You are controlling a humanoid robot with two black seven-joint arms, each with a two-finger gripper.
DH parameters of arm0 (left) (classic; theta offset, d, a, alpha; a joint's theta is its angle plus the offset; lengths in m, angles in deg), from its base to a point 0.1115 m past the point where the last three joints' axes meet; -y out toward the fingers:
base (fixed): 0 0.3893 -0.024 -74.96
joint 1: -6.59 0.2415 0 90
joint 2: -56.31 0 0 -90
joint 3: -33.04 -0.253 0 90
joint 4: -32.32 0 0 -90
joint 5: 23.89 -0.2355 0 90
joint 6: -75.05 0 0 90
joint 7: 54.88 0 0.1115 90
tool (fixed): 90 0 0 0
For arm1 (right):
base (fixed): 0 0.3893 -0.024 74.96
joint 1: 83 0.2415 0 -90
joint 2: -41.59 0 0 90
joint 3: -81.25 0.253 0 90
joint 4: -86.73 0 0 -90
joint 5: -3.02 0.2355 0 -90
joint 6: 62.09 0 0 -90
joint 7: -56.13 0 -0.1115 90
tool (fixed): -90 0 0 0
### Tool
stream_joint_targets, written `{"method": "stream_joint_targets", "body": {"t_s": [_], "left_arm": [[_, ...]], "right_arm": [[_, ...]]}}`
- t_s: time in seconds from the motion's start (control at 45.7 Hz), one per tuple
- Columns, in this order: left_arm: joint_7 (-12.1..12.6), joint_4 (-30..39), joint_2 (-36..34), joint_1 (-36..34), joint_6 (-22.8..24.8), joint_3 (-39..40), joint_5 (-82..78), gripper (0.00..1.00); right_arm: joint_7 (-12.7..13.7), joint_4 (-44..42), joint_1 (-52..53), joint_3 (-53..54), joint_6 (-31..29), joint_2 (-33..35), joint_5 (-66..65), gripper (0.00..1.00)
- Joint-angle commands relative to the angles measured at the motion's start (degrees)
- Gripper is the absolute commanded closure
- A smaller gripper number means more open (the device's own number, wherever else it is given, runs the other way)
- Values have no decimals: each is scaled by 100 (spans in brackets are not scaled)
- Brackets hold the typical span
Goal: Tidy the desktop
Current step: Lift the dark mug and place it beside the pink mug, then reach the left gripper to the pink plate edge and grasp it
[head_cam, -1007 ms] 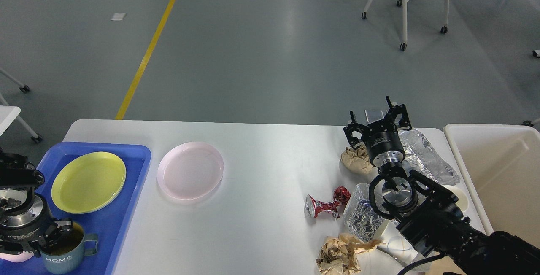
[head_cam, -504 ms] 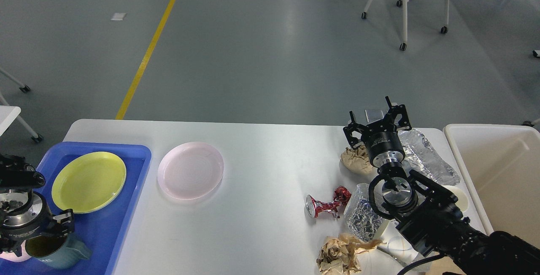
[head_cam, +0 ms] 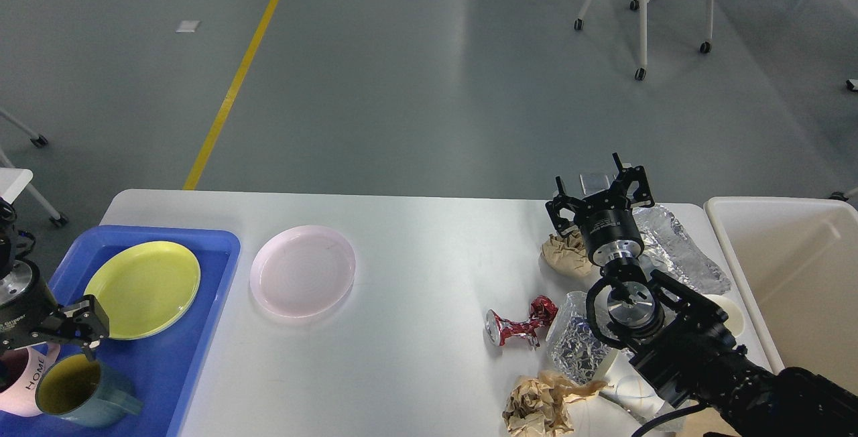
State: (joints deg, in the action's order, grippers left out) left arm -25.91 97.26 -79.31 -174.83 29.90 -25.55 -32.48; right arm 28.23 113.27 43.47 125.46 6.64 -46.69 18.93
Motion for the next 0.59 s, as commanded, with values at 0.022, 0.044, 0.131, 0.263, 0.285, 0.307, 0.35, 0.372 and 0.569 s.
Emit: {"method": "stream_joint_targets", "body": {"t_s": [0.022,0.044,0.131,0.263,0.285,0.307,0.35,0.372,0.569], "left_arm": [[3,9,-34,-614,410,145,32,5],[3,9,-34,-684,445,189,50,5],[3,9,-26,-948,472,365,277,5],[108,18,27,-1387,472,550,779,5],[161,27,45,-1458,472,576,831,5],[231,27,71,-1502,472,620,884,5],[380,27,150,-1555,463,743,920,5],[459,27,211,-1555,454,804,920,5],[697,27,817,-1423,279,1033,929,6]], "right_arm": [[-5,0,0,0,0,4,0,0],[-5,0,0,0,0,4,0,0],[-5,0,0,0,0,4,0,0],[-5,0,0,0,0,4,0,0],[-5,0,0,0,0,4,0,0],[-5,0,0,0,0,4,0,0],[-5,0,0,0,0,4,0,0],[4,0,0,0,0,4,0,0],[-5,-9,0,0,0,-5,0,0]]}}
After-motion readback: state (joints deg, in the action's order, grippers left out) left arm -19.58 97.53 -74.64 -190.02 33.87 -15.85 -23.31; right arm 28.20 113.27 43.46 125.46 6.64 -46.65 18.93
